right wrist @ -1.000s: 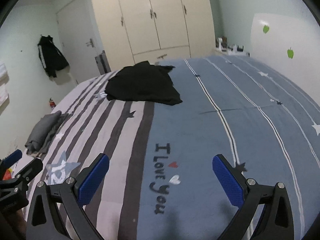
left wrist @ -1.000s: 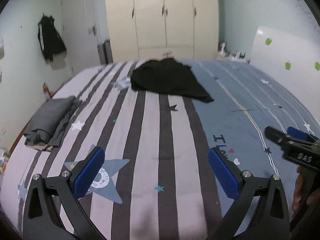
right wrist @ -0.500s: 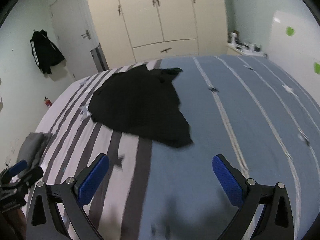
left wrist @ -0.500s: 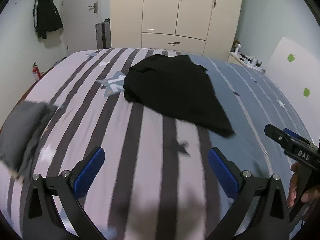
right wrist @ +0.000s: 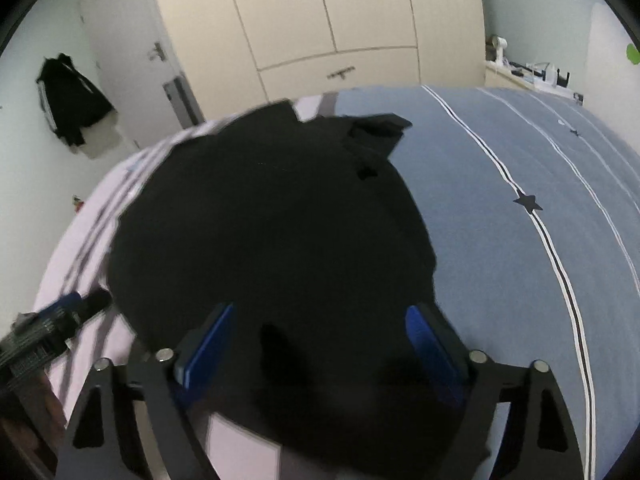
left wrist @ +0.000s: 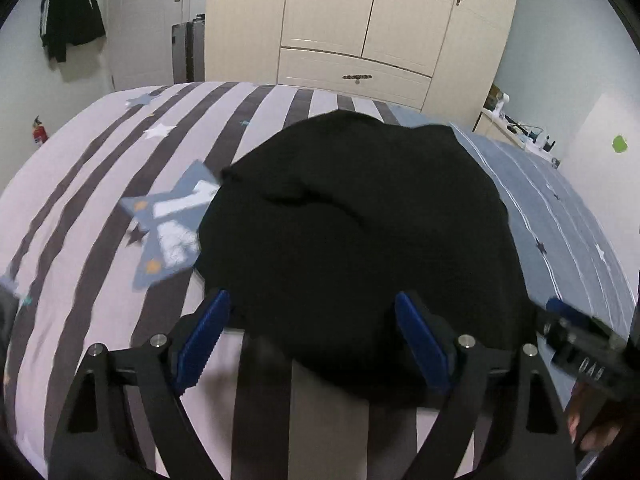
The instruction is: Fold clothes
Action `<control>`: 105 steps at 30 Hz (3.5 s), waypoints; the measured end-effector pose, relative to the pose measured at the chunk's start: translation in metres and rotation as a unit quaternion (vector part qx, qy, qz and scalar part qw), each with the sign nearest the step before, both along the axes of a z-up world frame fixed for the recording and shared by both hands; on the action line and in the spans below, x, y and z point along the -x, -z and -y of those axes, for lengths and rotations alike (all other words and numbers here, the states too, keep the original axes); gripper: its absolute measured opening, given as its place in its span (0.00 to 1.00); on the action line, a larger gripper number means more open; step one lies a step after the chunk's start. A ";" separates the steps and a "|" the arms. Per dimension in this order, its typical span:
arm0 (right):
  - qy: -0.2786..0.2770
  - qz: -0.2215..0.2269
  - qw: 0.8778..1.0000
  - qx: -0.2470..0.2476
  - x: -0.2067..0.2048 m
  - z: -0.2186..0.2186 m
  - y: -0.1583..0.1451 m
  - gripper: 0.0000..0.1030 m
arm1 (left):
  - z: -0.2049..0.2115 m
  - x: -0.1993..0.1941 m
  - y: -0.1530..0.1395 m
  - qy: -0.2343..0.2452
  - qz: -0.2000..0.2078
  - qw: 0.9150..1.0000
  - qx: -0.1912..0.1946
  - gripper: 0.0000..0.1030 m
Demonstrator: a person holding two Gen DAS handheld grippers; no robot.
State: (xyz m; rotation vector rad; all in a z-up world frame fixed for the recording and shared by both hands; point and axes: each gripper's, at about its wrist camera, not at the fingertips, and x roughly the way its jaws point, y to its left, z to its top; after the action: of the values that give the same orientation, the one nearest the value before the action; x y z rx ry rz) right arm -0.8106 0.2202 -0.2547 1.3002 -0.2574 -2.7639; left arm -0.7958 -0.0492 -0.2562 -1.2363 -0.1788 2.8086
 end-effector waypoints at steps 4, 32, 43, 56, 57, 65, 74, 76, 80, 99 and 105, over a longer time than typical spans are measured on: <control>-0.013 0.014 1.000 -0.017 0.019 0.001 0.014 0.80 | -0.010 0.028 0.005 0.021 0.012 1.000 0.013 0.81; -0.078 0.033 0.995 0.046 -0.132 -0.011 -0.001 0.03 | 0.011 -0.185 -0.027 0.054 0.030 0.998 -0.002 0.00; -0.104 0.105 0.989 0.028 -0.338 -0.004 -0.009 0.00 | 0.009 -0.338 -0.007 0.059 0.125 0.990 -0.014 0.00; -0.033 0.038 0.999 0.012 -0.193 -0.014 -0.005 0.56 | 0.025 -0.125 0.009 -0.019 0.053 0.998 -0.019 0.72; -0.037 0.046 0.998 0.014 -0.183 -0.010 0.001 0.56 | 0.024 -0.117 0.017 -0.015 0.063 0.998 -0.016 0.72; -0.070 0.089 0.993 0.038 -0.150 0.006 0.033 0.15 | 0.009 -0.122 0.044 0.057 0.087 0.994 0.017 0.07; -0.111 0.062 0.991 0.047 -0.243 -0.001 -0.008 0.08 | 0.018 -0.267 -0.014 0.068 0.064 0.995 -0.040 0.05; -0.132 0.074 0.988 0.041 -0.291 -0.001 -0.013 0.08 | 0.016 -0.315 -0.015 0.078 0.089 0.992 -0.038 0.05; -0.162 0.131 0.977 0.043 -0.388 -0.006 -0.008 0.08 | 0.018 -0.424 0.002 0.079 0.181 0.979 -0.046 0.05; -0.092 0.075 0.992 0.039 -0.325 -0.011 -0.023 0.42 | 0.044 -0.290 -0.013 -0.022 0.106 0.993 -0.037 0.65; -0.130 0.109 0.983 0.069 -0.271 0.013 0.024 0.42 | -0.008 -0.228 0.015 0.007 0.140 0.989 -0.046 0.65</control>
State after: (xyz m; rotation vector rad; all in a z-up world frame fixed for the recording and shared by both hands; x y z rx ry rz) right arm -0.5392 0.2071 -0.2784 1.4823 -0.2660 -2.3488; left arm -0.5683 -0.0412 -0.2711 -1.5972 -0.3082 2.5687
